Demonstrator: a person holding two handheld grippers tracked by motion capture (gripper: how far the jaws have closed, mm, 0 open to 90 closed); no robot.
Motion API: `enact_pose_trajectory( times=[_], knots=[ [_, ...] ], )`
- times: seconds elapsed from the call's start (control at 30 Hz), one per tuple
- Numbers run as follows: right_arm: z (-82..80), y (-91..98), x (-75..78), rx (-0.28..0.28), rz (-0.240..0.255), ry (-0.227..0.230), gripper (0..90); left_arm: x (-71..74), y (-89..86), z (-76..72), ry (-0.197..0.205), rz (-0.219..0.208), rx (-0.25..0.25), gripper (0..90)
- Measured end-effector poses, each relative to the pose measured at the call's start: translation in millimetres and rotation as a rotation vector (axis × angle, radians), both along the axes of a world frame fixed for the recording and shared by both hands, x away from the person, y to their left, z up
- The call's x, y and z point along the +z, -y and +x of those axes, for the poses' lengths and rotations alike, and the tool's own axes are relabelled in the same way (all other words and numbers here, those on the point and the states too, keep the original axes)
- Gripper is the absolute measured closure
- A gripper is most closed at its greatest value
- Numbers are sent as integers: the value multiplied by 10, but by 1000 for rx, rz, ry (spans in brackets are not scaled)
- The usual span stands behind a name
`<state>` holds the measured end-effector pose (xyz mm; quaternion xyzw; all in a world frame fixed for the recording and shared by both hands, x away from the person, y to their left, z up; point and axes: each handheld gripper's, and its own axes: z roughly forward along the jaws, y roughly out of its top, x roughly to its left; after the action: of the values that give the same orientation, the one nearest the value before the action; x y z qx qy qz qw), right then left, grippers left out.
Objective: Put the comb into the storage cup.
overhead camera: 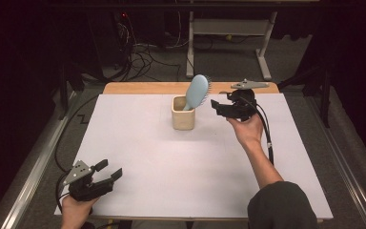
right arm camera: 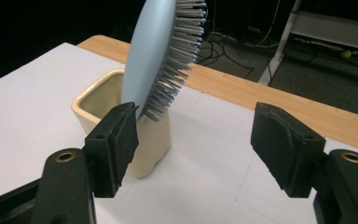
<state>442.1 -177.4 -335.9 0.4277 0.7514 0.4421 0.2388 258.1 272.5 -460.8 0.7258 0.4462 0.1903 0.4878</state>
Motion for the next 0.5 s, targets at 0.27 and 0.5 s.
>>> enact_pose_trajectory(
  times=[0.27,0.5],
  knots=[
    [-46,114,-10,0,6,1,326,-2,-2,0,-1,0,3,310],
    [-111,208,2,-8,10,21,323,-2,-3,-1,-1,1,4,311]
  ],
)
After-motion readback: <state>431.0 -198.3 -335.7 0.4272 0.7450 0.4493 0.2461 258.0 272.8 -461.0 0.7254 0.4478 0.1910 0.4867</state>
